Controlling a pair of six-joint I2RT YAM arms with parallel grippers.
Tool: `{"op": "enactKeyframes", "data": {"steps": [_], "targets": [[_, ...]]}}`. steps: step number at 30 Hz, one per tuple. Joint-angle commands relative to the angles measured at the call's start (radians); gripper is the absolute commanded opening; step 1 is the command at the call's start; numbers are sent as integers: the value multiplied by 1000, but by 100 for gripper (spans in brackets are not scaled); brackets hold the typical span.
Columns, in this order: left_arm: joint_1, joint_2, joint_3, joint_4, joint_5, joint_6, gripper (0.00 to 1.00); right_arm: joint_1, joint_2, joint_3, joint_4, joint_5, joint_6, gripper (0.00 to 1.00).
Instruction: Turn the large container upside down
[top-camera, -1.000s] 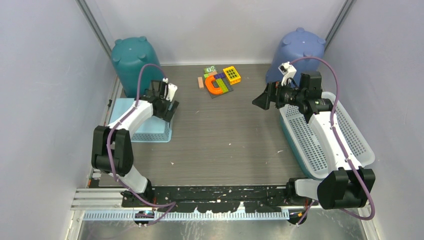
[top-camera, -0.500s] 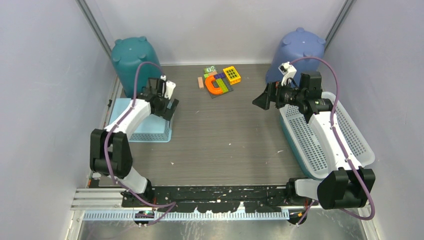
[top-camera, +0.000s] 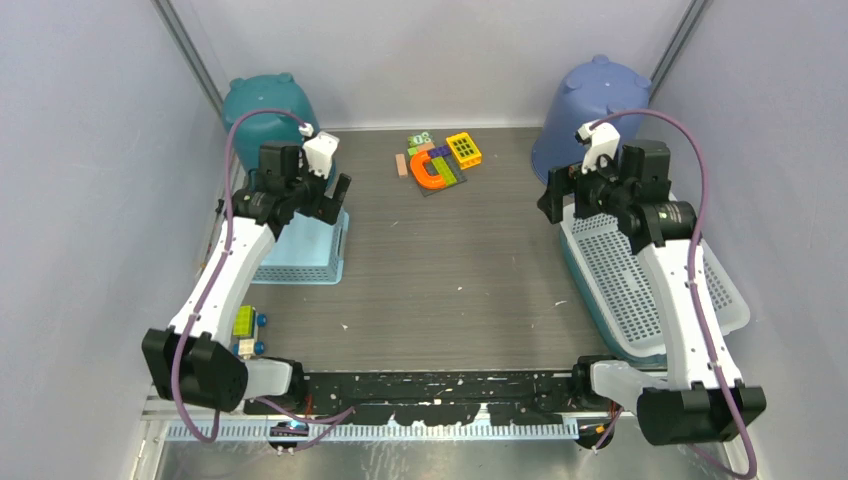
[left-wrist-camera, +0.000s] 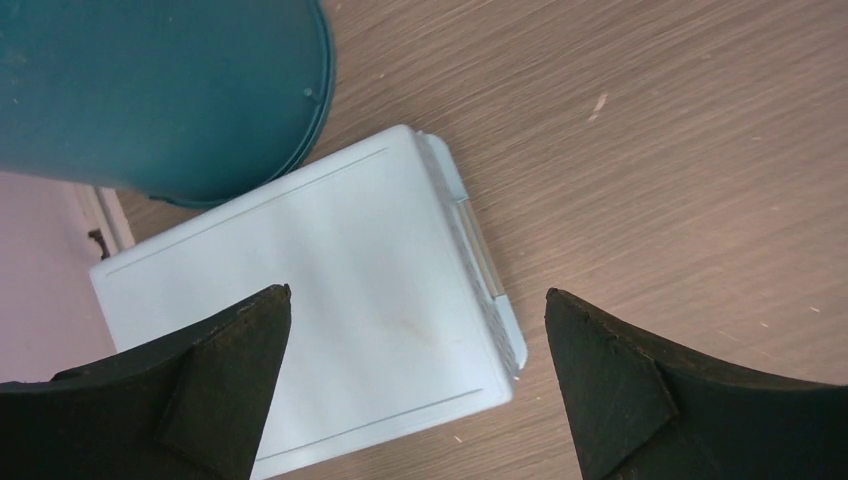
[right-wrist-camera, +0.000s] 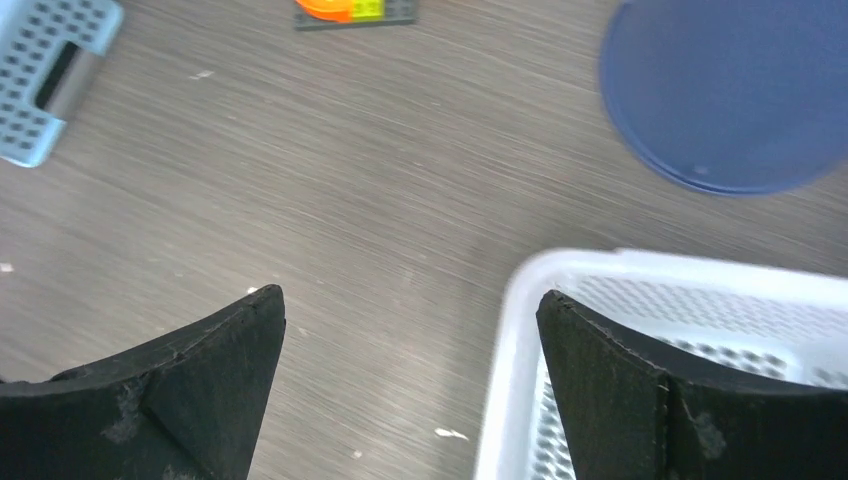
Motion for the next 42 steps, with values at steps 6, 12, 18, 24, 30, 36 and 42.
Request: {"op": "enactKeyframes", "data": {"steps": [6,12,18,24,30,36,42], "targets": [[-2,-192,-56,-97,334,2,100,-1,-143,2,-282,297,-212,100],[-2,-312,-138,-139,467,41,100,-1,-191,-154,-292,351,-242,98],[-2,-381,-208,-135,537,73,100,-2,-199,-266,-270,398,-253,84],[-2,-369,-203,-131,544,66,100,0,-181,-339,-242,451,-251,65],[-2,-364,-215,-122,536,65,100,-1,-150,-363,-231,448,-241,53],[-2,-361,-224,-115,532,65,100,-1,-161,-358,-236,443,-229,42],[-2,-363,-230,-109,527,68,100,0,-172,-341,-257,435,-223,24]]}}
